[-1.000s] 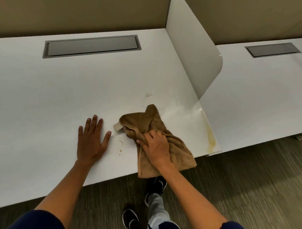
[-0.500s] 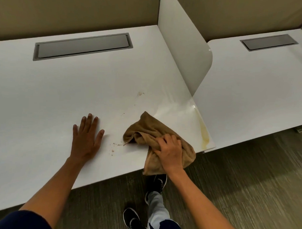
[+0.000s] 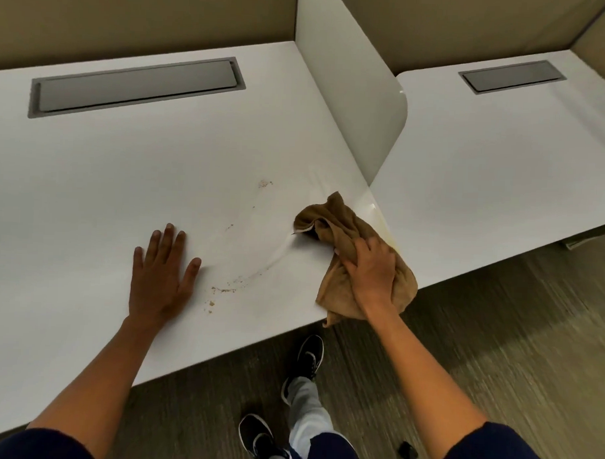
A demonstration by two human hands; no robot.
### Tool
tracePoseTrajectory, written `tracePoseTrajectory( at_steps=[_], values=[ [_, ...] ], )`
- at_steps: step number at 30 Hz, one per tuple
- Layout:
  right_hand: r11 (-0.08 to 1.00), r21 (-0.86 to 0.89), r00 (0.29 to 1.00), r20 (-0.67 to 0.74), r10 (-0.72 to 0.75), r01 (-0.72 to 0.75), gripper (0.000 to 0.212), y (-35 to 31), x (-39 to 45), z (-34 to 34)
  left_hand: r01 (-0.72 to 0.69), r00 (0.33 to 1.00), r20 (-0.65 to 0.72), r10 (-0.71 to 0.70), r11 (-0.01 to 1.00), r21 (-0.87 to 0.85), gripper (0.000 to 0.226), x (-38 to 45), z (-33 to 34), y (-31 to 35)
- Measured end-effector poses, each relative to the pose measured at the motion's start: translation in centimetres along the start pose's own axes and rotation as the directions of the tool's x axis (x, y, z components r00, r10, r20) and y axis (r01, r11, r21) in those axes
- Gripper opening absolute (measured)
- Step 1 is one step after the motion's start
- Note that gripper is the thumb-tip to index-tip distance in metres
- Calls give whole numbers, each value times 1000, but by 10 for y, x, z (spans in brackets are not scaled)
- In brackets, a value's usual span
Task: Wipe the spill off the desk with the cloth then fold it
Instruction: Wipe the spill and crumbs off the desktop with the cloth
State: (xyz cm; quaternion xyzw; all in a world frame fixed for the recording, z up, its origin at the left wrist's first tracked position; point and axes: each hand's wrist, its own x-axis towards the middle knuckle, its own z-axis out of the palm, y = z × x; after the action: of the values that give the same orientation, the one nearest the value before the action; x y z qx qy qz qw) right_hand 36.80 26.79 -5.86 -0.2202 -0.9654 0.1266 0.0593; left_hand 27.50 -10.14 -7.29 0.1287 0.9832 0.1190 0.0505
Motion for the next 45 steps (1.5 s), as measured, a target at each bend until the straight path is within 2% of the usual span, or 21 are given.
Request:
tracePoseTrajectory(
  at_steps=[8,17,21,26,38,45],
  values=[
    [998,35,998,7,-61,61,28,3,-35,-4,-11,1000,-12,11,1000,-11,79,0,1,-1],
    [999,7,987,-155,34,-33,26,20,-23,-4,-5,1000,-24,5,1000,10,77,1,4,-3],
    [998,-5,995,-81,55,-55,29,26,5,-4,5,1000,-17,-5,1000,17,76,2,4,-1],
    [1000,0,999,-35,3,-3,31,28,45,1,26,1000,-12,-26,1000,13,76,2,2,2],
    [990,57,992,-27,-126,128,25,-11,168,17,48,999,-11,-48,998,28,72,3,3,2],
    [985,88,989,-7,-148,148,34,-9,176,19,48,999,-16,-47,998,28,69,2,3,2]
  ],
)
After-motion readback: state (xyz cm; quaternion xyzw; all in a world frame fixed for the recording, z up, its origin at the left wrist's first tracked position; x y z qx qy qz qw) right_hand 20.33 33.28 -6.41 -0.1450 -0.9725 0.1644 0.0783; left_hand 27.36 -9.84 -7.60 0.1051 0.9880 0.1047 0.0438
